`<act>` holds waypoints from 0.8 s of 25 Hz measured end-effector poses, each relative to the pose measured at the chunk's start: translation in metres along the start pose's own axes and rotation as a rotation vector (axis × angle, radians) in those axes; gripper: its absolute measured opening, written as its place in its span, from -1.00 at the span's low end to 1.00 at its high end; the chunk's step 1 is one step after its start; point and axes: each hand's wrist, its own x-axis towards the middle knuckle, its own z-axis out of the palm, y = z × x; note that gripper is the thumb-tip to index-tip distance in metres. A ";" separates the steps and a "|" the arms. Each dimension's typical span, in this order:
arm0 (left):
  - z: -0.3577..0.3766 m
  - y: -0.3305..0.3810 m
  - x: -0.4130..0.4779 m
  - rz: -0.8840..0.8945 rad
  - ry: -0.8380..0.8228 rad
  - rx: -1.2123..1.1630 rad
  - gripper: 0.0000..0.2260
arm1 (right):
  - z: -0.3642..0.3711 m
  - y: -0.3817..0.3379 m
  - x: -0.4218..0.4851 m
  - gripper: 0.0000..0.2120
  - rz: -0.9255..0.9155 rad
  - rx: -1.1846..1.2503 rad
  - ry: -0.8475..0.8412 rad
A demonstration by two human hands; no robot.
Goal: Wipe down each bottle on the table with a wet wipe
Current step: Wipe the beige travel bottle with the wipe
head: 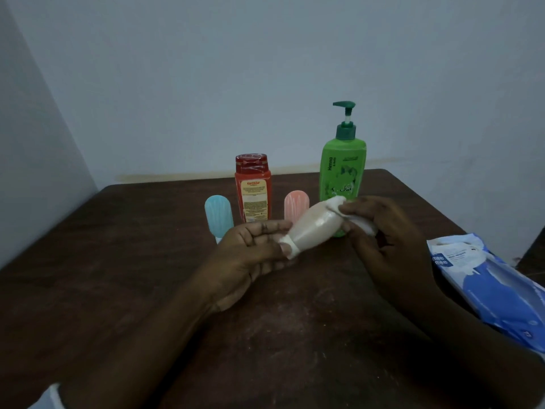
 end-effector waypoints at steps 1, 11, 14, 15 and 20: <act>0.003 -0.003 -0.001 0.005 -0.035 0.099 -0.53 | 0.001 0.000 -0.001 -0.75 -0.018 -0.017 0.003; 0.014 -0.010 -0.004 0.108 -0.073 0.032 -0.38 | 0.015 -0.013 -0.006 -0.77 -0.174 0.006 -0.255; 0.014 -0.005 -0.004 0.082 -0.037 -0.089 -0.47 | 0.013 -0.013 -0.007 -0.79 -0.161 0.048 -0.289; 0.013 -0.004 -0.003 0.081 -0.022 -0.126 -0.49 | 0.012 -0.012 -0.007 -0.81 -0.151 0.053 -0.294; 0.013 -0.004 -0.001 0.103 0.003 -0.099 -0.43 | 0.006 -0.014 -0.010 -0.81 -0.262 -0.076 -0.164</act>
